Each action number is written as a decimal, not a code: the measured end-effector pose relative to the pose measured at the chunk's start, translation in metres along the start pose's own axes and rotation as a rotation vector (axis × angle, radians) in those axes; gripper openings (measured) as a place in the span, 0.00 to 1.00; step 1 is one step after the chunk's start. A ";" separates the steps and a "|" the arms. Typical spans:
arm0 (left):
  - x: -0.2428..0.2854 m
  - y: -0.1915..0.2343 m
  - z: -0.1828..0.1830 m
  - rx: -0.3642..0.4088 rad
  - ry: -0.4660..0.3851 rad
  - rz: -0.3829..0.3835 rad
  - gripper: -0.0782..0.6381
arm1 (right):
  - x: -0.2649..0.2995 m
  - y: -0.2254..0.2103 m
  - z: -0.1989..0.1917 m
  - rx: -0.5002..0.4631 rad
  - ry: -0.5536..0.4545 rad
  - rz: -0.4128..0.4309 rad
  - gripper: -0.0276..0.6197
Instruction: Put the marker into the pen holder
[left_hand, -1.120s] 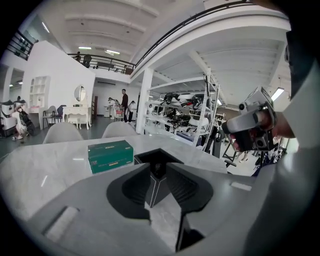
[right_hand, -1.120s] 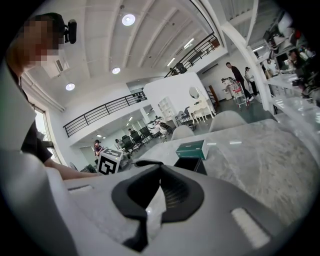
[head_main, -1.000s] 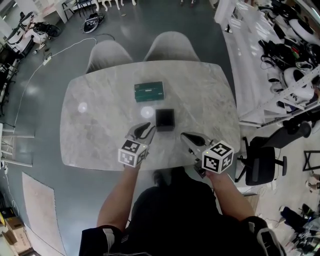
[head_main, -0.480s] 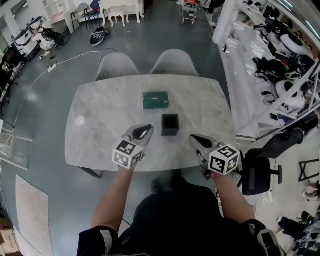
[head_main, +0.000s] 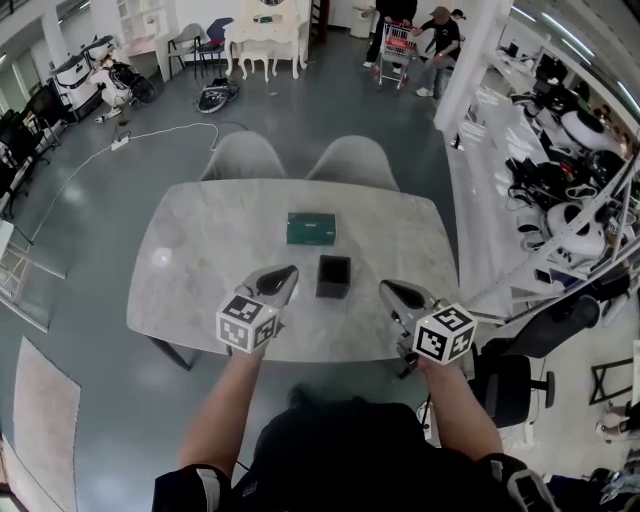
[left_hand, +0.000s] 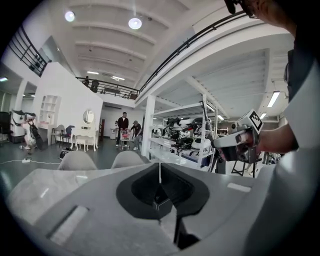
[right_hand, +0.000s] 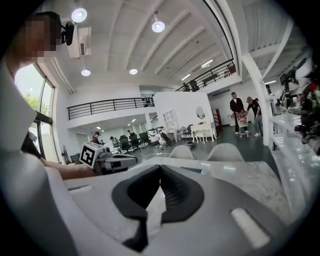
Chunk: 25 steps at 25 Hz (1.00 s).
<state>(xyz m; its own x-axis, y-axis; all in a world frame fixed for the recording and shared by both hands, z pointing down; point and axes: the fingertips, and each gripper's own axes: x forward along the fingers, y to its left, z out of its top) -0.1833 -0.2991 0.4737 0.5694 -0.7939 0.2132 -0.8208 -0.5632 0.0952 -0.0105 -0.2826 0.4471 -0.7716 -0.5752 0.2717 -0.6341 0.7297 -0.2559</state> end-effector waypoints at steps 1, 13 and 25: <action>0.003 -0.002 0.002 -0.007 0.001 0.021 0.13 | -0.005 -0.005 0.003 -0.004 -0.012 0.002 0.05; 0.042 -0.073 0.031 -0.073 -0.038 0.233 0.12 | -0.076 -0.045 0.027 -0.076 -0.092 0.176 0.05; 0.038 -0.116 0.040 0.000 -0.033 0.279 0.12 | -0.123 -0.076 0.030 -0.203 -0.151 0.153 0.05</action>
<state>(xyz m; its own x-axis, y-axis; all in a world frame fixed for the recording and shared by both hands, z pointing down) -0.0649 -0.2726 0.4318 0.3225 -0.9253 0.1995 -0.9461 -0.3218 0.0370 0.1316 -0.2783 0.4055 -0.8661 -0.4900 0.0995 -0.4981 0.8626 -0.0880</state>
